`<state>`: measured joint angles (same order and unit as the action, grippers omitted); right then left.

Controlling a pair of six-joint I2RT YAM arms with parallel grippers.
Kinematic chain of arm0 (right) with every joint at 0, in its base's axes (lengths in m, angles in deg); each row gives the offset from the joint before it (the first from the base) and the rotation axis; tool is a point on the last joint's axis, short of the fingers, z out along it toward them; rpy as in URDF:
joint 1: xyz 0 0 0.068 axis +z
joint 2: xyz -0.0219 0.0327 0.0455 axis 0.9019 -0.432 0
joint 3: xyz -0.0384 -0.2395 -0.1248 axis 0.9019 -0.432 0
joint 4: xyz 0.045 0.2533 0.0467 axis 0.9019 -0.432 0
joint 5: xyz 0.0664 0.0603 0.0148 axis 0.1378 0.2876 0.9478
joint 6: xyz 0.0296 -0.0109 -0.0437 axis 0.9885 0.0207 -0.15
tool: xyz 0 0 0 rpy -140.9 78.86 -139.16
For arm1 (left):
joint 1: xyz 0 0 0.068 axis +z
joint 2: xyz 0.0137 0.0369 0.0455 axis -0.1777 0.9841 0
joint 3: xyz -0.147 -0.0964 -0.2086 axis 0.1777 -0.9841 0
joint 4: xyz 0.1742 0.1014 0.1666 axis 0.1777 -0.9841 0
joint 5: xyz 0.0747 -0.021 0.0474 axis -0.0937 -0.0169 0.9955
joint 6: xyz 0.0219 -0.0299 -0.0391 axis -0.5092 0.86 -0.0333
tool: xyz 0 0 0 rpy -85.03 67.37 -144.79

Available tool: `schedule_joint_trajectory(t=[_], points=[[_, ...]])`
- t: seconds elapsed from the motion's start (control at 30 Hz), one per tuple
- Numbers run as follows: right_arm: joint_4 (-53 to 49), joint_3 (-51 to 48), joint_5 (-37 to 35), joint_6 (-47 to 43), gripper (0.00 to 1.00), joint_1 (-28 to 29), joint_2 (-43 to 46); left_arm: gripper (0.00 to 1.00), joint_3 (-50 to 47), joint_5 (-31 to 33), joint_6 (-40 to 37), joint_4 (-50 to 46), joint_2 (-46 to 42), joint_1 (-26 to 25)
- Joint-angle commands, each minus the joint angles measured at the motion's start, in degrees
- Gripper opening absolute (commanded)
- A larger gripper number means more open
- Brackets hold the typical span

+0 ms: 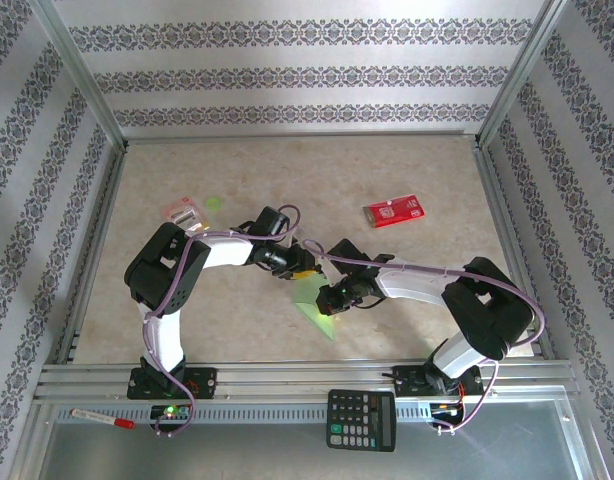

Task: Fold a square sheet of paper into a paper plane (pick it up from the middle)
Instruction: Perform the third fold on the triangle at the bottom-center of the table.

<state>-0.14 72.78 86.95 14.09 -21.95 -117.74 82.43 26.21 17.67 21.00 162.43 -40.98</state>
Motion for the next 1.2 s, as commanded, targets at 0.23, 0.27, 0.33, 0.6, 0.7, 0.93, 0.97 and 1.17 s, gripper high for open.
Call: schedule_joint_trajectory(t=[0.23,0.27,0.33,0.6,0.7,0.93,0.97,1.17], points=[[0.5,-1.4,0.3,0.1,0.05,-0.8,0.6,0.31,-1.5,3.1,-1.5,-5.4,2.7,0.1],[0.5,-1.5,0.2,0.1,0.05,-0.7,0.5,0.31,-1.5,3.1,-1.6,-5.3,2.7,0.1],[0.8,-1.6,0.3,0.2,0.05,-0.7,0.5,0.31,-1.4,3.0,-1.6,-5.4,2.7,0.2],[1.3,-1.4,0.2,0.4,0.05,-0.7,-0.4,0.31,-1.4,2.9,-1.5,-5.3,2.7,0.1],[1.0,-1.3,-0.1,0.1,0.04,-0.8,-0.7,0.31,-1.1,3.0,-1.5,-5.4,2.7,0.1],[1.0,-1.9,-0.3,0.1,0.03,-0.8,-1.1,0.31,-0.9,3.1,-1.7,-5.9,2.6,0.2],[1.0,-2.1,-0.3,0.2,0.03,-0.7,-1.1,0.31,-1.0,3.1,-1.7,-5.9,2.5,0.2],[1.1,-3.1,-1.1,0.8,0.02,-0.7,-0.9,0.32,0.2,2.9,-1.5,-6.4,1.9,0.3]])
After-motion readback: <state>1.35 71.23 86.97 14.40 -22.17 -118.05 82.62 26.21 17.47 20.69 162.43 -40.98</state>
